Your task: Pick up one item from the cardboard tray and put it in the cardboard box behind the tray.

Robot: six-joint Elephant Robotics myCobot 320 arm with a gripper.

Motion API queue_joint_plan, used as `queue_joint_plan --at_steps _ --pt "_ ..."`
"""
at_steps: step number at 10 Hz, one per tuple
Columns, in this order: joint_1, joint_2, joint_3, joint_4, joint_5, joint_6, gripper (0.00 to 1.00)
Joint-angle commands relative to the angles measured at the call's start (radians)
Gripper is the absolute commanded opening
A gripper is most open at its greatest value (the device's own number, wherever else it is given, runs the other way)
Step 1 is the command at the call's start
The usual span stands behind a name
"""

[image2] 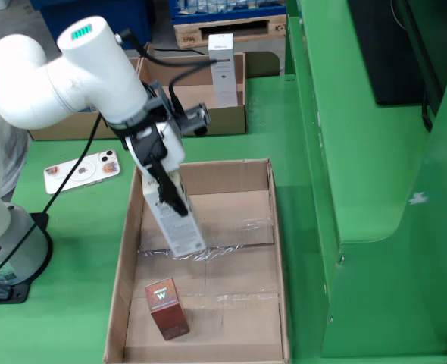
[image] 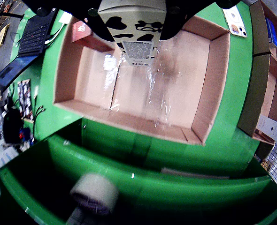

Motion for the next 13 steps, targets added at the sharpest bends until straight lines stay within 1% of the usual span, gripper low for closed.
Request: queue_joint_plan --at_steps 1,3,6,8,13 --pt "0.045 0.064 0.341 0.136 -0.048 -0.036 0.0" --pt "0.066 0.07 0.341 0.232 -0.077 -0.056 0.0" --pt "0.087 0.089 0.34 0.232 -0.089 -0.063 0.0" --pt "0.088 0.066 0.341 0.272 -0.105 -0.078 0.0" --pt "0.088 0.066 0.341 0.272 -0.105 -0.078 0.0"
